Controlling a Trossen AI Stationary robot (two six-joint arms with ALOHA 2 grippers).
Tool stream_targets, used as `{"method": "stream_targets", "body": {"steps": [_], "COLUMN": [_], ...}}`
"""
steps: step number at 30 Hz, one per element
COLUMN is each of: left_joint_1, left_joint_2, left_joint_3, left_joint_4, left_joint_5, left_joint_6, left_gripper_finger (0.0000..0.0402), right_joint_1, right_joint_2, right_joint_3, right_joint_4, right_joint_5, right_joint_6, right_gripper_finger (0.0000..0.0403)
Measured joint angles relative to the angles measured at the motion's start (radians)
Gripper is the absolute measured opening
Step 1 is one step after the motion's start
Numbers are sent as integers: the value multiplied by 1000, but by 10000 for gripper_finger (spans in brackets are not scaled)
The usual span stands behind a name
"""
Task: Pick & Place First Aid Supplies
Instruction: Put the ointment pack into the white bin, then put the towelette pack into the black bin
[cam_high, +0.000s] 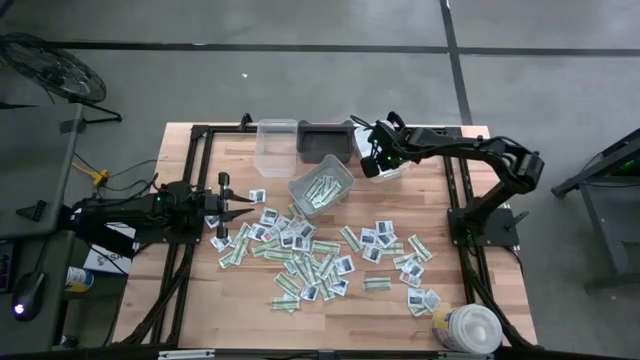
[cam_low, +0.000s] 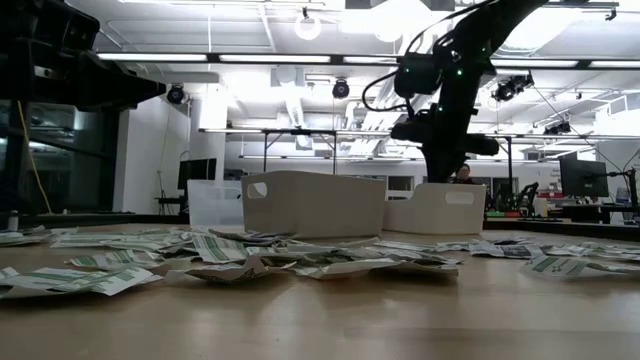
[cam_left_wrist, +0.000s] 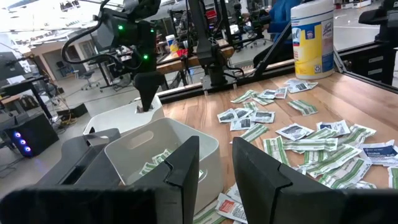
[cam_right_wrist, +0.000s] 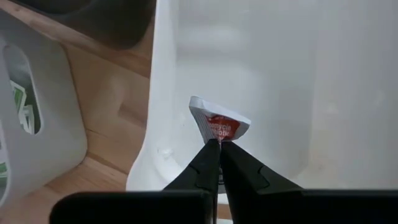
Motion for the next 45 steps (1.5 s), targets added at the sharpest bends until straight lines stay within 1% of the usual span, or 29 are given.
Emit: {"method": "stream_targets", "body": {"steps": [3,11,16,21,27,34,37,41,45], "left_joint_1": [0,0,0,0,0,0,0,0,0], "left_joint_2": [0,0,0,0,0,0,0,0,0], "left_joint_3": [0,0,0,0,0,0,0,0,0], "left_joint_4": [0,0,0,0,0,0,0,0,0], "left_joint_5": [0,0,0,0,0,0,0,0,0], "left_joint_6": [0,0,0,0,0,0,0,0,0], "left_gripper_finger": [96,96,96,96,96,96,96,96,96], "right_joint_1": [0,0,20,76,209,381,438,503,567], "right_joint_2": [0,0,-39,-126,-207,-214,-215,-215,-224], "right_joint_3": [0,0,0,0,-2,-3,-17,-99,-200], "right_joint_4": [0,-6,-40,-136,-254,-343,-345,-307,-196], "right_joint_5": [1,-6,-23,-25,-24,-15,-13,-51,-57], "right_joint_6": [-1,6,6,-15,-203,-362,-376,-386,-415], "right_gripper_finger": [35,115,141,146,147,145,146,143,143]}}
